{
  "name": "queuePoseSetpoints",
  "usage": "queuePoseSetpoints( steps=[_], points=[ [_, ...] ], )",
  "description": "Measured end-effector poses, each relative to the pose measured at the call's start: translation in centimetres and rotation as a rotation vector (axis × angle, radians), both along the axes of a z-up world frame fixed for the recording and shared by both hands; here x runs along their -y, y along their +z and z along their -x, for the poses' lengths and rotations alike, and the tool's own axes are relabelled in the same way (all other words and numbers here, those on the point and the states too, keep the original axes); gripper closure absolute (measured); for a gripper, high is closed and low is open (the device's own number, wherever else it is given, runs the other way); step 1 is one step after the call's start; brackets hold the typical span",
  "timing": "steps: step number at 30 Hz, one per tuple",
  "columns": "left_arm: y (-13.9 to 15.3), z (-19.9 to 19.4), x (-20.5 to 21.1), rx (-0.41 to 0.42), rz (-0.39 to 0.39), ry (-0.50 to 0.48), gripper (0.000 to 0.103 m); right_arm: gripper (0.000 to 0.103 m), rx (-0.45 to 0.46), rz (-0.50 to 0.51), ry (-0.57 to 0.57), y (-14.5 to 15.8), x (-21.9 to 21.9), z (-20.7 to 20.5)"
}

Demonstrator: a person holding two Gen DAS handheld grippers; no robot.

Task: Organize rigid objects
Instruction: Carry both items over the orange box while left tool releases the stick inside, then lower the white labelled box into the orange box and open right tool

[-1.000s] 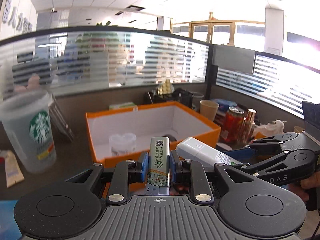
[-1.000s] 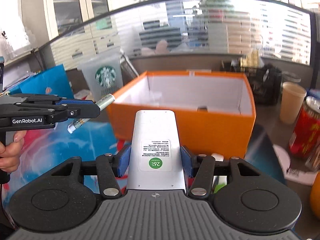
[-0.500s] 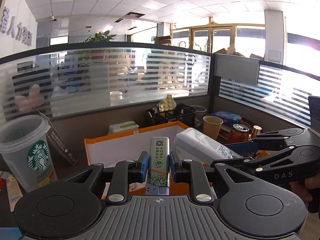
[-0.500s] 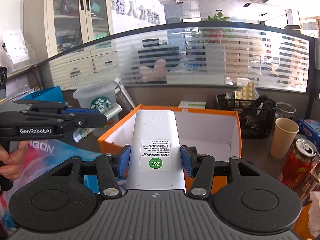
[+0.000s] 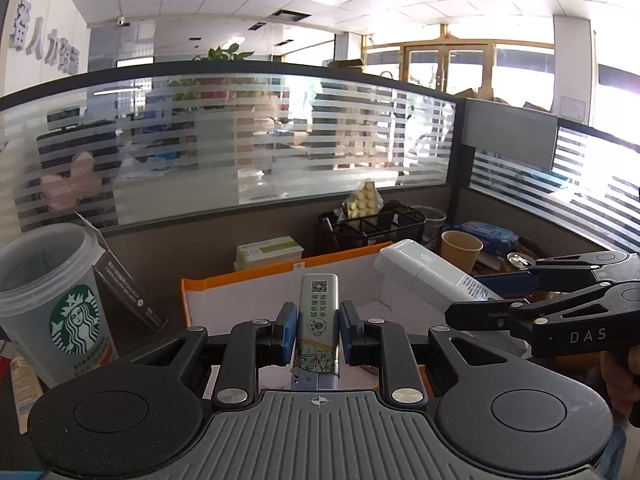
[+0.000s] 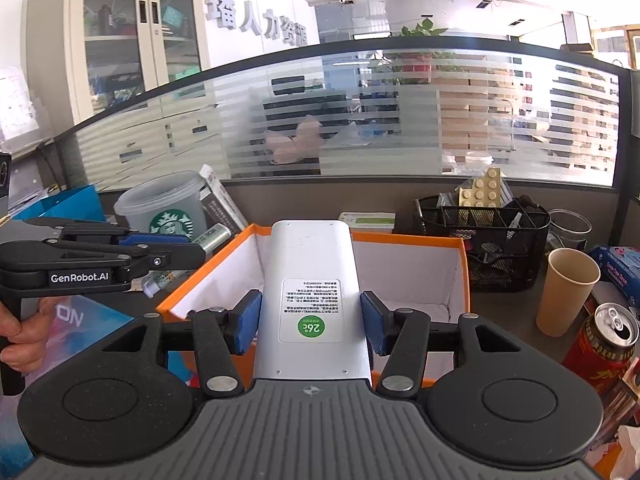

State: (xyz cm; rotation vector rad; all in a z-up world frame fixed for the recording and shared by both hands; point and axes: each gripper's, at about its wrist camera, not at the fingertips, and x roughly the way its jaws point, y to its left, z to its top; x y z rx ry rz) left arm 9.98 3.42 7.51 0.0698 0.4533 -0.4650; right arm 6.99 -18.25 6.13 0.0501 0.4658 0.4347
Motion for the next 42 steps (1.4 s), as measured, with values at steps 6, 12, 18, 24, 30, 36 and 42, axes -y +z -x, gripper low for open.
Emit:
queuePoseSetpoints(
  steps=[6,12,18,24,30,36,42],
  points=[
    [-0.8,-2.1,0.4,-0.034,-0.005,0.008,0.082,0.053,-0.022,-0.003,-0.022,-0.6,0.4,-2.3],
    [-0.8,-4.3,0.6,-0.055,-0.012,0.023,0.082,0.053,-0.027,0.018,-0.029,-0.2,0.3,-4.2],
    [-0.2,-6.1,0.9,-0.059,-0.022,0.024,0.082,0.053,-0.017,0.042,-0.034,0.8,0.1,-6.0],
    [-2.4,-7.7,2.3,-0.123,-0.041,0.015,0.082,0.053,-0.08,0.074,-0.029,-0.9,-0.5,-8.2],
    [-4.2,-8.2,4.0,-0.168,-0.053,-0.016,0.082,0.053,-0.129,0.076,-0.049,-2.8,-0.1,-9.2],
    [-5.2,-8.2,5.0,-0.188,-0.073,-0.036,0.082,0.053,-0.167,0.092,-0.046,-3.9,0.0,-9.8],
    [-6.1,-8.3,6.0,-0.199,-0.111,-0.048,0.084,0.053,-0.228,0.148,-0.031,-5.2,-0.7,-11.4]
  ],
)
